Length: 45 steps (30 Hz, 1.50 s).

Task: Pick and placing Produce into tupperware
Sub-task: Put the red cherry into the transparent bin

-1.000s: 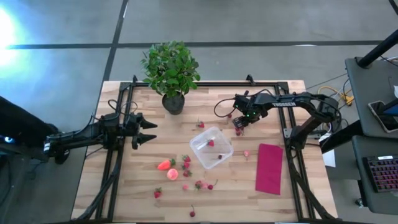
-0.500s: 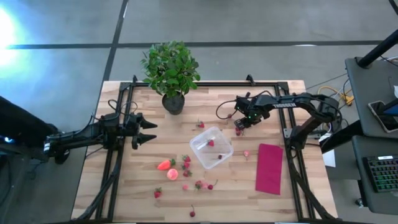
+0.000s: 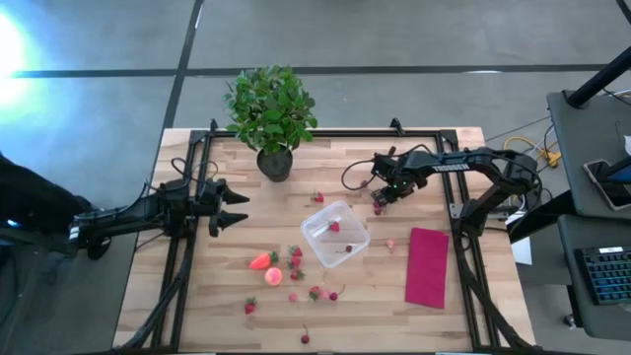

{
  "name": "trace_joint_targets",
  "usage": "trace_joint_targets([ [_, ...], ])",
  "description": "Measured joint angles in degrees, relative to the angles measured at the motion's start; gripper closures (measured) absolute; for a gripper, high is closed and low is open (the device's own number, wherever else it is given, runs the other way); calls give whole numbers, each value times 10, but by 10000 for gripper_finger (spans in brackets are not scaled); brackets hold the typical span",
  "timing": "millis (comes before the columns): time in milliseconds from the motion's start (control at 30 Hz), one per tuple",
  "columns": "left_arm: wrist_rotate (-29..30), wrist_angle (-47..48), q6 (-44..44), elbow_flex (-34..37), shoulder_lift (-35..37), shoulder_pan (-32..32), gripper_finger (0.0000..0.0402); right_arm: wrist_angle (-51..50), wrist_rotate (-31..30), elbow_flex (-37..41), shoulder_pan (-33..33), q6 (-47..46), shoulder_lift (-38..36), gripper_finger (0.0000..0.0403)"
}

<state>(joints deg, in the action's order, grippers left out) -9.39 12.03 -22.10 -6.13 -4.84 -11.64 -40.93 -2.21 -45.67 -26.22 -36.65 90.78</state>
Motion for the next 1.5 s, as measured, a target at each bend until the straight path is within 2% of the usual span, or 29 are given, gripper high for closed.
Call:
trace_joint_targets([
  [400, 0, 0, 0, 0, 0, 0, 109, 13, -15, 0, 0, 12, 0, 278],
  [700, 0, 0, 0, 0, 0, 0, 109, 15, -7, -1, -1, 10, 0, 330],
  [900, 0, 0, 0, 0, 0, 0, 109, 10, 39, -1, 12, -5, -15, 346],
  [1133, 0, 0, 0, 0, 0, 0, 109, 10, 109, -34, 82, -20, -65, 342],
  [1267, 0, 0, 0, 0, 0, 0, 109, 11, 114, -87, 150, -22, -89, 342],
  [1500, 0, 0, 0, 0, 0, 0, 109, 10, 114, -184, 229, -36, -51, 342],
])
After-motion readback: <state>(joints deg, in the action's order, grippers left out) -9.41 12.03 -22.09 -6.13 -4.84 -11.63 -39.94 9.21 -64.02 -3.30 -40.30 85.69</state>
